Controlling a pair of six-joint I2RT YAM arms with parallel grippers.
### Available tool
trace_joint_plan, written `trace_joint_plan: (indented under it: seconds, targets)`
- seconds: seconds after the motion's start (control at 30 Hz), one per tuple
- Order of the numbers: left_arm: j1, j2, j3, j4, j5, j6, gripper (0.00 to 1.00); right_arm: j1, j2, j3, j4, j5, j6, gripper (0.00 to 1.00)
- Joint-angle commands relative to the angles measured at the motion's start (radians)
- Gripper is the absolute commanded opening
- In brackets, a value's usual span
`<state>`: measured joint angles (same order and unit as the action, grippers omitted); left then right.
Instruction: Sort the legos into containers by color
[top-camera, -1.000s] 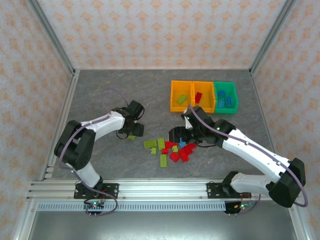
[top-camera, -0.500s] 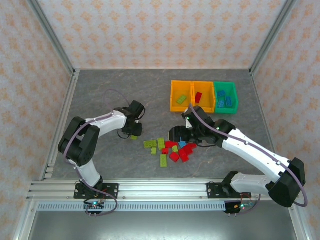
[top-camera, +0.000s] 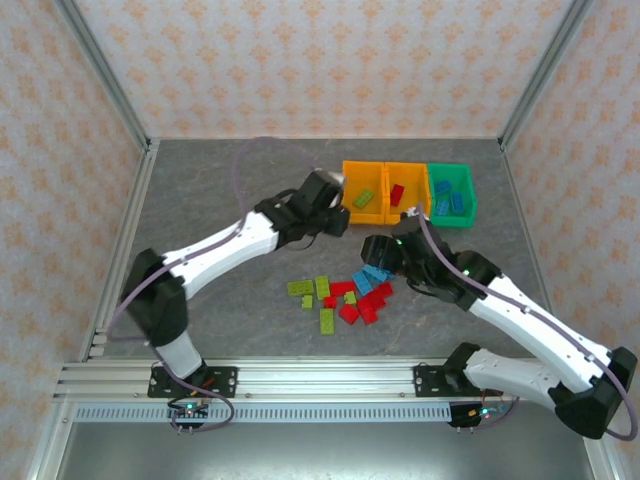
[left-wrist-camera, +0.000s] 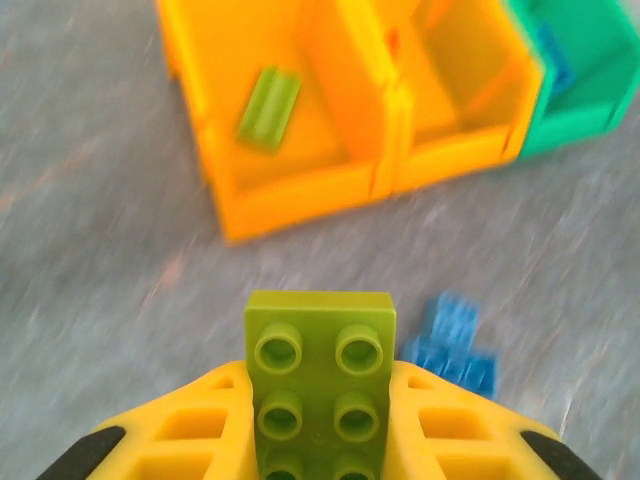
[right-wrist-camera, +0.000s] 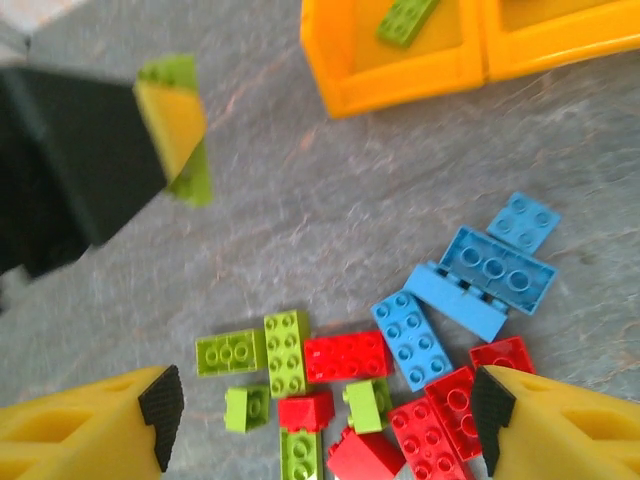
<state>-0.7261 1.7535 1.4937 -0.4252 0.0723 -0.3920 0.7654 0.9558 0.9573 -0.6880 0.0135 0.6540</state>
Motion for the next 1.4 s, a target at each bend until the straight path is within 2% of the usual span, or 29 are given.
trace_joint_plan:
  seconds: [0.0, 0.13, 0.27, 0.33, 0.43, 0.53, 0.7, 0.87, 1.0, 1.13, 1.2, 1.37]
  targets:
    - [0.007, 0.208, 0.187, 0.049, -0.104, 0.023, 0.22, 0.007, -0.054, -0.050, 0.002, 0.135, 0.075, 0.79]
    - [0.007, 0.436, 0.485, -0.022, -0.173, 0.070, 0.23, 0.007, -0.082, -0.059, -0.048, 0.135, 0.089, 0.79]
    - [0.008, 0.594, 0.736, -0.115, -0.223, 0.117, 0.38, 0.007, -0.105, -0.057, -0.094, 0.144, 0.088, 0.79]
    - [0.008, 0.628, 0.808, -0.153, -0.221, 0.129, 0.48, 0.007, -0.117, -0.060, -0.099, 0.149, 0.085, 0.79]
    - [0.004, 0.598, 0.803, -0.157, -0.190, 0.133, 0.51, 0.006, -0.123, -0.064, -0.100, 0.162, 0.072, 0.79]
    - [-0.013, 0.475, 0.671, -0.121, -0.170, 0.137, 0.49, 0.007, -0.115, -0.074, -0.100, 0.183, 0.063, 0.81]
    - [-0.082, 0.069, 0.212, 0.066, -0.154, 0.134, 0.48, 0.006, -0.053, -0.111, -0.101, 0.212, 0.081, 0.83]
    - [-0.178, -0.321, -0.143, 0.046, -0.203, 0.241, 0.48, 0.007, 0.116, -0.081, -0.113, 0.205, 0.216, 0.83]
    - [-0.221, -0.553, -0.276, -0.141, -0.173, 0.363, 0.48, 0.007, 0.320, -0.005, -0.116, 0.161, 0.233, 0.84]
    - [-0.228, -0.754, -0.340, -0.324, -0.111, 0.476, 0.57, 0.007, 0.503, 0.088, -0.128, 0.153, 0.240, 0.84]
    - [-0.228, -0.821, -0.377, -0.378, -0.100, 0.575, 0.61, 0.007, 0.559, 0.113, -0.122, 0.156, 0.268, 0.85]
    - [-0.227, -0.905, -0.524, -0.313, -0.128, 0.706, 0.68, 0.005, 0.656, 0.142, -0.084, 0.154, 0.314, 0.88]
